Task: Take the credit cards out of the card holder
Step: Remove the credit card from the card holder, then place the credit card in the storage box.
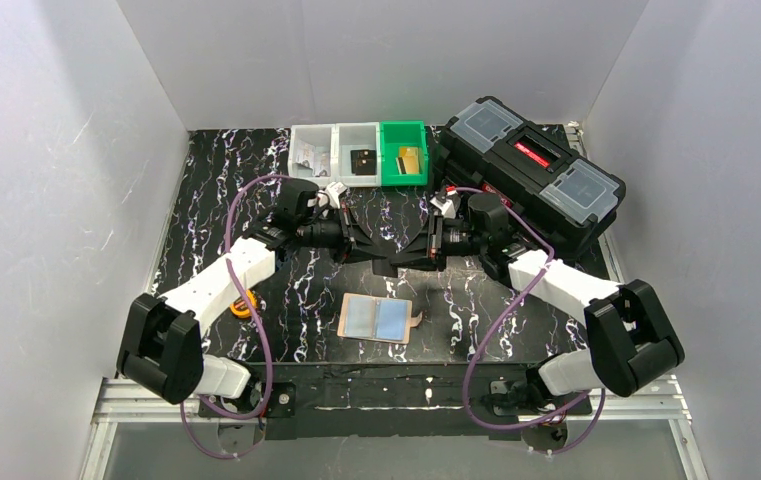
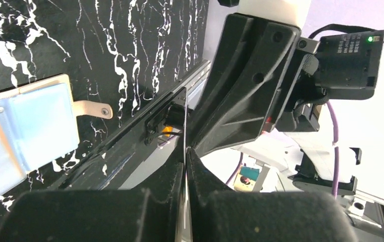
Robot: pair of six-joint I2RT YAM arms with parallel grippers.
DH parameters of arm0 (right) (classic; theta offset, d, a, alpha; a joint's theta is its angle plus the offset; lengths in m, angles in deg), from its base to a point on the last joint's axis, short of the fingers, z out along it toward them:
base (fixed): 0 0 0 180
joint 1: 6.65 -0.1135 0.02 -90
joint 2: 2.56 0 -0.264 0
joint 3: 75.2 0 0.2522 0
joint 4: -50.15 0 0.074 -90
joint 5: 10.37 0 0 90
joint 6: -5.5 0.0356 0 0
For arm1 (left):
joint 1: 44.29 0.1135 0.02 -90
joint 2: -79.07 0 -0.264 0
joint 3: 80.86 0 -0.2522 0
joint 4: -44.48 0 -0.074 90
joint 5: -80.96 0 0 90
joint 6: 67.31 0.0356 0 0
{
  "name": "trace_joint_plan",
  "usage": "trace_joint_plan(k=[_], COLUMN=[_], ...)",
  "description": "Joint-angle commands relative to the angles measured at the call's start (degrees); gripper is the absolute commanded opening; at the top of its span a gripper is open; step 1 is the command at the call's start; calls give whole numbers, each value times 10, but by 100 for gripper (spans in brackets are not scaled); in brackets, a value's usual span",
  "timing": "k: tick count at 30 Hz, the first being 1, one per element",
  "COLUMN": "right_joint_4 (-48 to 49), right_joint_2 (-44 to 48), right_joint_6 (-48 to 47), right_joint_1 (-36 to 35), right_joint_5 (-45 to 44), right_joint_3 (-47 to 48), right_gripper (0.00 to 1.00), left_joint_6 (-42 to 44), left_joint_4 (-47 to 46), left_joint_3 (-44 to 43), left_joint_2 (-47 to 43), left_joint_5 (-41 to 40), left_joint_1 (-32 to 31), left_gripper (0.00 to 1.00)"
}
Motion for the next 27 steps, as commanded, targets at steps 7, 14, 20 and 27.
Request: trace_joint_plan(k=[7,14,20,27], right_joint_4=[-197,-368,-436,-520], right_joint_2=[46,124,198,253], right_joint_6=[-118,-177,-197,-234], right_joint_1=[-1,-1,0,0], right_joint_5=[-77,-229,-292,-330], right_joint_3=[57,82,74,93], right_gripper=[98,98,98,98], left_joint_6=[60,138,191,255], left_joint_4=[85,180,179,178], left_joint_3=[-49,-203,-331,-505], left_joint_2=[-13,60,156,324], left_joint_5=[-47,-113,-169,-205], left_joint_1=[-1,29,58,98], left_gripper=[0,0,0,0])
